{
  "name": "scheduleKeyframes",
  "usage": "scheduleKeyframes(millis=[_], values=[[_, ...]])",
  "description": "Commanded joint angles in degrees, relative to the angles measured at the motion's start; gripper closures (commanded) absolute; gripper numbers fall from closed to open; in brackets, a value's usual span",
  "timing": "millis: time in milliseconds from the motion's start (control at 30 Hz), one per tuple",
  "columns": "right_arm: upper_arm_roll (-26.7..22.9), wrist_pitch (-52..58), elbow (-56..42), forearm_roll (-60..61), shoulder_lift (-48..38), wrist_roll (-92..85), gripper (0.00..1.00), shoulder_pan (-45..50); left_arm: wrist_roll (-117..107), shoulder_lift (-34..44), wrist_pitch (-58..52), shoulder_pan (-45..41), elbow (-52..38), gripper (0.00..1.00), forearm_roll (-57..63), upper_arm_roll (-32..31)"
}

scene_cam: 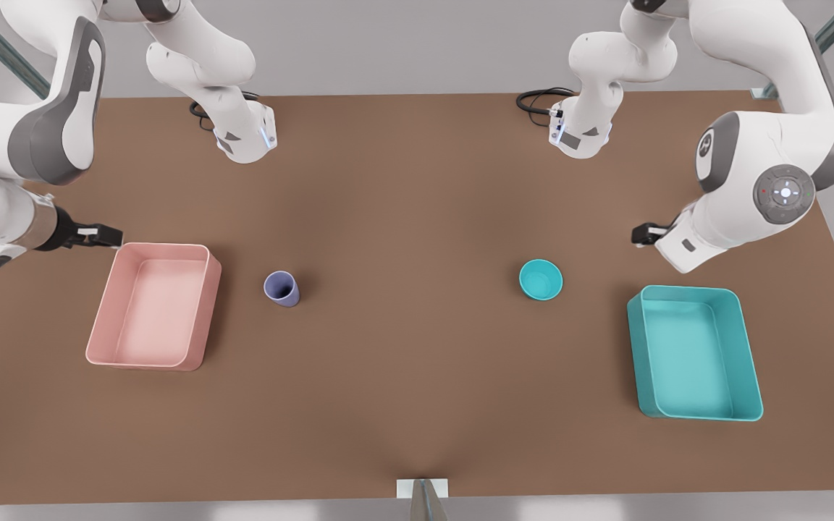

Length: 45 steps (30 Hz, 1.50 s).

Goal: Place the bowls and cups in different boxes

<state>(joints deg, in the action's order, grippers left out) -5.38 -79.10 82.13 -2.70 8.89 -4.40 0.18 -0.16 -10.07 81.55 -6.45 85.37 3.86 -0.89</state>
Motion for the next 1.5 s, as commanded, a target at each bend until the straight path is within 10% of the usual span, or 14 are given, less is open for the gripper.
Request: scheduleKeyframes(millis=[0,133,333,567,1033,1067,1167,1467], values=[[0.02,-1.67,0.31,-0.03,-0.63,-1.58,0.00,-0.01,-6.44,0.05,1.07,-0.14,-0.02,0.00,0.45,0.09],[0.37,0.79,0.31,1.03,4.91,-0.96,0.00,4.74,-6.70,-1.79,1.59,-0.14,0.33,0.00,-1.13,0.09],[0.46,-18.45,16.04,3.05,3.95,0.36,0.00,6.50,4.63,-7.95,37.72,-0.14,28.45,0.00,-17.22,1.15],[0.46,-44.82,31.42,7.53,2.62,7.47,0.00,11.68,21.78,-12.96,40.53,0.57,31.62,0.00,-27.58,1.33],[0.55,-53.44,39.24,10.78,7.02,12.93,0.00,16.43,28.28,-18.50,41.94,-1.02,31.44,0.02,-28.03,0.01],[0.55,-53.44,39.86,10.70,6.93,12.93,0.00,16.51,28.28,-18.67,42.02,-1.10,31.35,0.06,-28.03,0.01],[0.90,-52.65,40.83,10.78,6.23,12.92,0.00,17.22,28.19,-18.67,41.94,-1.02,31.18,0.64,-28.20,0.01],[0.90,-53.44,41.18,10.87,10.53,12.13,0.00,17.31,27.14,-12.61,31.75,-0.67,26.53,0.79,-22.68,5.71]])
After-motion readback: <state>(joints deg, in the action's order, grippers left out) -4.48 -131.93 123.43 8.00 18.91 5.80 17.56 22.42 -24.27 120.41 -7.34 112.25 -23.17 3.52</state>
